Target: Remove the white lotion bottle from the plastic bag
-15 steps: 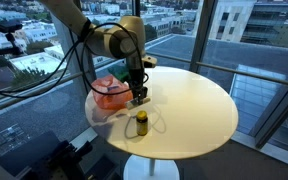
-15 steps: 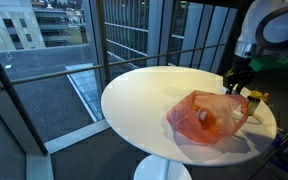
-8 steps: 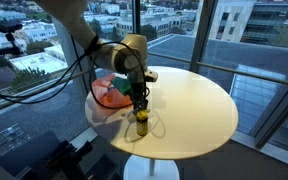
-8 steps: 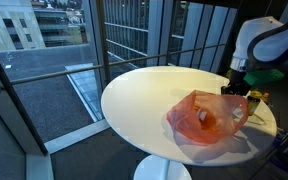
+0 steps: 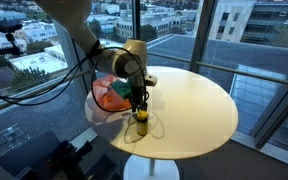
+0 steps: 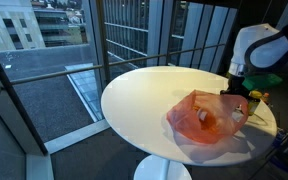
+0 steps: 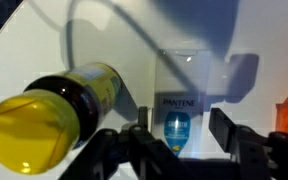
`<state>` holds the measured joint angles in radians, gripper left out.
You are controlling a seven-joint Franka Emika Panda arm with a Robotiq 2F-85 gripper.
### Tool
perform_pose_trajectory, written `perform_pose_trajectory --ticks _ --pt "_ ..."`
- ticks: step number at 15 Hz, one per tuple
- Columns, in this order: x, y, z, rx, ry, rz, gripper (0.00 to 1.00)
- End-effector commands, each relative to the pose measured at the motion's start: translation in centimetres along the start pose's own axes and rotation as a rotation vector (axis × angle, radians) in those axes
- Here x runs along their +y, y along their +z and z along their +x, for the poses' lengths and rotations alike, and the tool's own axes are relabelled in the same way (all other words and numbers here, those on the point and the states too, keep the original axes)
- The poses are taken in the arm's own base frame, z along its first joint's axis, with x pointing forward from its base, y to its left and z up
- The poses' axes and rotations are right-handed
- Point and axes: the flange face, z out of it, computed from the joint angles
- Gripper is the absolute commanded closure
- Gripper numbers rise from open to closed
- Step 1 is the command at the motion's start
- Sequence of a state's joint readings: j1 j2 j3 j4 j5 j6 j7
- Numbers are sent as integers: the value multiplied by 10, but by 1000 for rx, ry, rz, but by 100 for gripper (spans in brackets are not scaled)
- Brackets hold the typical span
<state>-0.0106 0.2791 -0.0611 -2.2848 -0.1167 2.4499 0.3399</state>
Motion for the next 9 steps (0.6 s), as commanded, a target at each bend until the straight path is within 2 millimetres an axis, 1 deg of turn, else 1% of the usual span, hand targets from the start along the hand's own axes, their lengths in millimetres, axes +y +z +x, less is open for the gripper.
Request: perform_pose_trajectory --ticks 1,2,5,7,9 --pt "-4 -13 -1 17 -26 5 4" --pt "-7 -17 -3 22 -33 9 0" --pt "-13 -35 -7 40 -47 15 0" --pt "-15 -55 -15 46 -52 20 0" --pt "-14 -80 -25 38 -60 -5 0"
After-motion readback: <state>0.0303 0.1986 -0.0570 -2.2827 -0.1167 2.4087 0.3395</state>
